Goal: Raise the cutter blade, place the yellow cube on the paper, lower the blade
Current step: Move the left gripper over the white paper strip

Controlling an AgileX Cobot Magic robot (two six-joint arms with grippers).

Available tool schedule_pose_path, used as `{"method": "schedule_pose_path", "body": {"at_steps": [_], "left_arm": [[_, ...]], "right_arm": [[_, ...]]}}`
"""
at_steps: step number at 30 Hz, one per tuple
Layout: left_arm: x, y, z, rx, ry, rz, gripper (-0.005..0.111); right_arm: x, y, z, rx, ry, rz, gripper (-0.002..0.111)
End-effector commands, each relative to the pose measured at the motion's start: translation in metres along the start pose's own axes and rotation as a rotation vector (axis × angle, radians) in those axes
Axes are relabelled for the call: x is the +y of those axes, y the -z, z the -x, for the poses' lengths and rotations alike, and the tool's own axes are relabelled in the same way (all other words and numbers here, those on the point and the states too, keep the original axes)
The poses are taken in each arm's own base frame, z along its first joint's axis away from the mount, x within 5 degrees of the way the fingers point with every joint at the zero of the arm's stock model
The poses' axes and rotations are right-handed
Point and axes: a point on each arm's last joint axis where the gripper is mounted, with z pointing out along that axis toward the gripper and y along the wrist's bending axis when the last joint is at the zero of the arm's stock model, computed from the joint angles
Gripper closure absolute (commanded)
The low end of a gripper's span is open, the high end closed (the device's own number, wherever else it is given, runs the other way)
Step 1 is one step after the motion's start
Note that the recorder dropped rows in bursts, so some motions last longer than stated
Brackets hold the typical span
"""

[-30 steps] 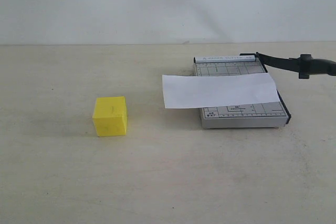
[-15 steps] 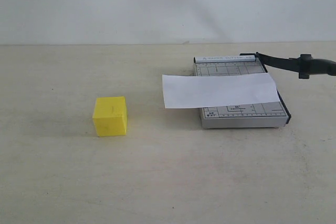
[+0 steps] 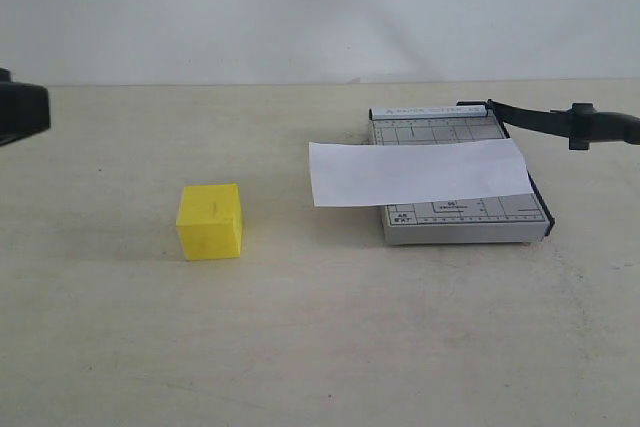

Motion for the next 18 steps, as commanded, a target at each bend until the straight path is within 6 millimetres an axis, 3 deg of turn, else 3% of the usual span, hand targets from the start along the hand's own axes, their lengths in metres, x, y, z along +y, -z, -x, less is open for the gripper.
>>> {"method": "schedule_pose_path", "body": {"at_steps": [1, 9, 18], "left_arm": [[0.007, -0.029, -0.005, 0.063, -0.044, -0.032, 0.063], [-0.002, -0.086, -0.019, 0.152, -0.148, -0.047, 0.063], [-0.039, -0.151, -0.034, 0.222, -0.278, -0.065, 0.063]], "right_arm": [[0.000, 0.000, 0.002, -0.016, 0.006, 0.003, 0.109], [0.000, 0.000, 0.002, -0.016, 0.006, 0.003, 0.109], [0.000, 0.000, 0.002, -0.016, 0.001, 0.003, 0.109]]}}
